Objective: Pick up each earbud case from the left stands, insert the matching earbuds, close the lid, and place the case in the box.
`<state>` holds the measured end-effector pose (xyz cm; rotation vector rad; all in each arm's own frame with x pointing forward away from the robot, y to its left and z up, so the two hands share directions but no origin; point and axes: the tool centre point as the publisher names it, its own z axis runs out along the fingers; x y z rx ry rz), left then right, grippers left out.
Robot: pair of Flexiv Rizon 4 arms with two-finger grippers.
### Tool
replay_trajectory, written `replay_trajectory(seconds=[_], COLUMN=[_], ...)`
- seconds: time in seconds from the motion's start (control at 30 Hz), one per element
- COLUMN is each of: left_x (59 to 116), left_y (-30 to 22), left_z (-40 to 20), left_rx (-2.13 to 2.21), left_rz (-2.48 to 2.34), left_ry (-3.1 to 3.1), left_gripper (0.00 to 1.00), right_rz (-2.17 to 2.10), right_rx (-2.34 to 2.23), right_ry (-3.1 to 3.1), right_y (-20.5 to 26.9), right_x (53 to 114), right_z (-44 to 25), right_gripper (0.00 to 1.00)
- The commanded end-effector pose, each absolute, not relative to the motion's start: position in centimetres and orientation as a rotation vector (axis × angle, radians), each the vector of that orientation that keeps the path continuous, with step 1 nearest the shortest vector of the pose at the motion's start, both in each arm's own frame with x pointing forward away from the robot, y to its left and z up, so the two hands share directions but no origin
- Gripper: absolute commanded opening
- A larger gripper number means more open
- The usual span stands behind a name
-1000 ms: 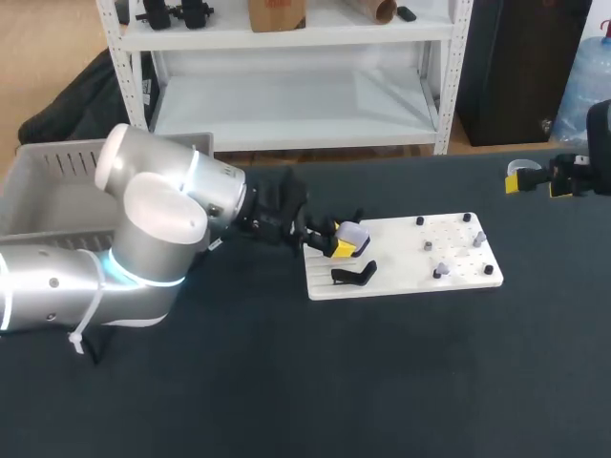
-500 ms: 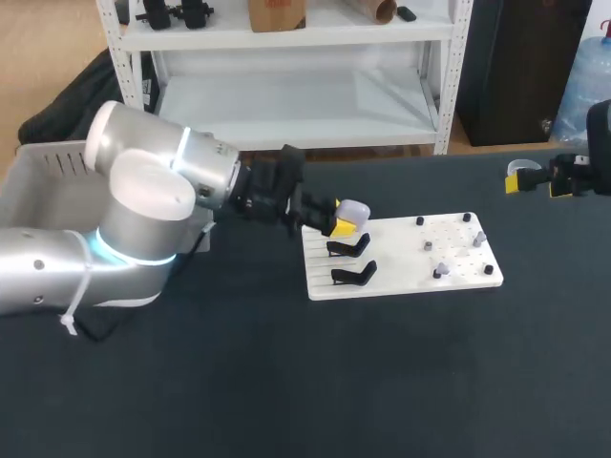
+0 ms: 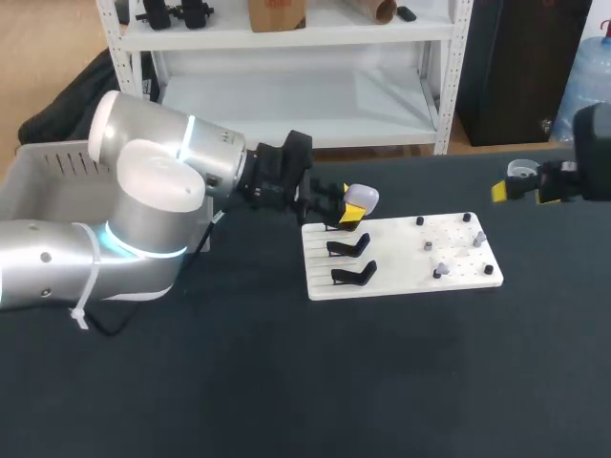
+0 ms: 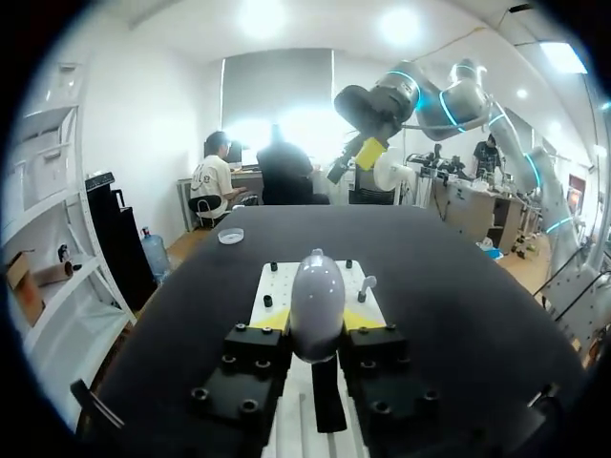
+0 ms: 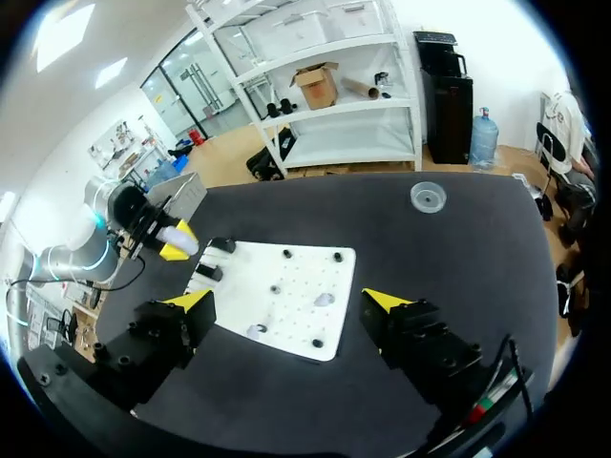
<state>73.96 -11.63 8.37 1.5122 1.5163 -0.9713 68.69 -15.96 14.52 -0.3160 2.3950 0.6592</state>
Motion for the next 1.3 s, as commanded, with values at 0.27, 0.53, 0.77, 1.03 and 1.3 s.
replay_trajectory(seconds=[0.27,0.53,0.77,1.03,1.3], left_x=[74.5,72.5,71.5,70.5,69.6], left_y=[-14.0,-15.3,-15.7,-15.6,-15.5], left_z=[10.1,11.2,11.2,10.7,10.5], left_rx=[1.540,1.611,1.639,1.646,1.649], left_rz=[-0.958,-0.888,-0.898,-0.919,-0.943], left_ry=[1.480,1.437,1.414,1.408,1.392], left_gripper=[0.00,0.00,0.00,0.00,0.00], right_rz=[0.694,0.729,0.744,0.747,0.737], right_rx=[-0.460,-0.526,-0.551,-0.565,-0.572], right_ry=[2.383,2.406,2.409,2.408,2.409], right_y=[-9.7,-6.9,-5.6,-4.8,-4.5], right_x=[67.7,68.1,68.5,68.4,68.5], right_z=[14.0,12.6,12.3,12.4,12.6], right_gripper=[1.00,1.00,1.00,1.00,1.00])
